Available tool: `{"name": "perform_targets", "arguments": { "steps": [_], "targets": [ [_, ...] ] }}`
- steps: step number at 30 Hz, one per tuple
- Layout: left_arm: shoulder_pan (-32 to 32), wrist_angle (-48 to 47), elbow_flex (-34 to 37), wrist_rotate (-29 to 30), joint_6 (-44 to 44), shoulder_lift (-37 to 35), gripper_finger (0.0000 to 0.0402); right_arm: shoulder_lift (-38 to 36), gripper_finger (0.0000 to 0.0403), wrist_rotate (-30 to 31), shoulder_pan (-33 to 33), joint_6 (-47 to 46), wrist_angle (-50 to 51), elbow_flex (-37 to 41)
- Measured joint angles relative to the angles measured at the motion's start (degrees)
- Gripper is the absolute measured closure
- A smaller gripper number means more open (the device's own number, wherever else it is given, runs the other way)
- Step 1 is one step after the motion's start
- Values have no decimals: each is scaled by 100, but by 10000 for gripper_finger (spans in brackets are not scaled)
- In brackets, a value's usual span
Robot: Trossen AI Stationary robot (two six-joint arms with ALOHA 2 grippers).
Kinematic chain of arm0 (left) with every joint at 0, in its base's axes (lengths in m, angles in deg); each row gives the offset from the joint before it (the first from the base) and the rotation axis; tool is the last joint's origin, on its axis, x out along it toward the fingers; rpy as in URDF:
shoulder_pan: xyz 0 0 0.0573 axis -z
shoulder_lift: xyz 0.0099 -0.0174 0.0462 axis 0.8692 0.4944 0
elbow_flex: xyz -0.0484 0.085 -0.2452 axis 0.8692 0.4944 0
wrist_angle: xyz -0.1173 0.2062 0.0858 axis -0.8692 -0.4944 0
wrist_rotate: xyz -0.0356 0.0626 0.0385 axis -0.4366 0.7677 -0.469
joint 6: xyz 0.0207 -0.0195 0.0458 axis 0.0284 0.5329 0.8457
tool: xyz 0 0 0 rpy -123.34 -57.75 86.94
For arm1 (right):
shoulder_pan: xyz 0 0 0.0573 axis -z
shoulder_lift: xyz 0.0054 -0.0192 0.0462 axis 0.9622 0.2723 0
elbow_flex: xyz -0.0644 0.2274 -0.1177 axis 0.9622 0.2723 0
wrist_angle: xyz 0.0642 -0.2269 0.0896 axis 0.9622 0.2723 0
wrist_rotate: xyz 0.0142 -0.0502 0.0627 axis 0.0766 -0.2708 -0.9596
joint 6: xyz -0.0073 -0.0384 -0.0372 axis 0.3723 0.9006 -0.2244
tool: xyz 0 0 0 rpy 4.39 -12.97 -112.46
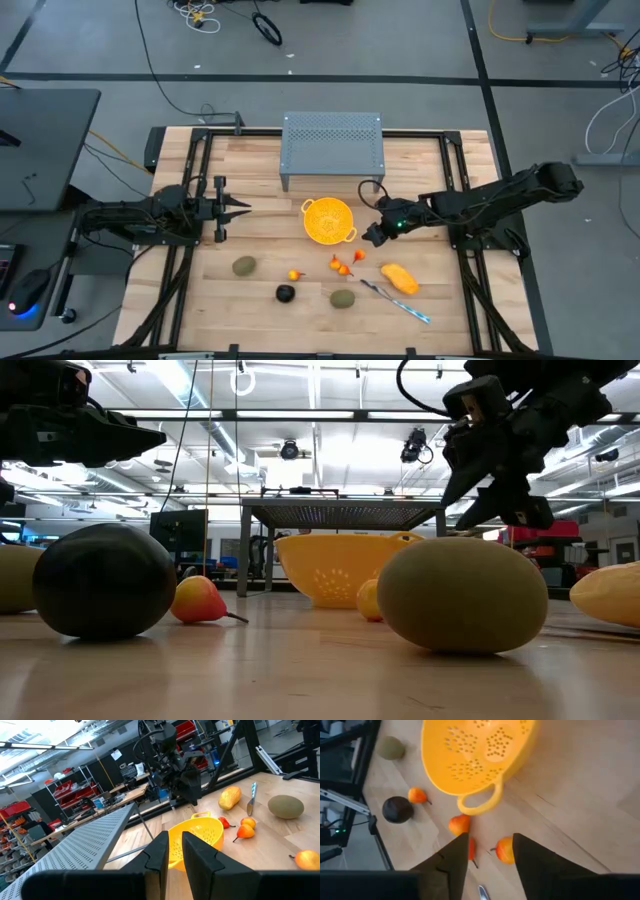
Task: Pick & Place Fruit
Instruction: Put the yellow strainer bowl on the shelf
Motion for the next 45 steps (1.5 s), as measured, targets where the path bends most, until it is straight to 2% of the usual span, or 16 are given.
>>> {"name": "perform_targets", "arguments": {
  "steps": [4,13,23,28,36,45],
  "targets": [
    [-1,2,-1,1,-1,-2,338,142,220,-1,2,126,-275,0],
    [-2,0,0,0,-1,0,338,599,219,-62,4,290,-601,0],
    [-2,3,-2,1,-2,0,338,645,219,-57,124,364,-713,9],
    [-1,4,0,1,-1,-2,338,655,219,-244,285,327,-1356,455],
    [0,4,0,0,-2,-2,338,656,219,-455,347,-43,-3478,1315],
    [-1,4,0,2,-2,-2,338,656,219,-446,417,-160,-3705,1645]
  ]
}}
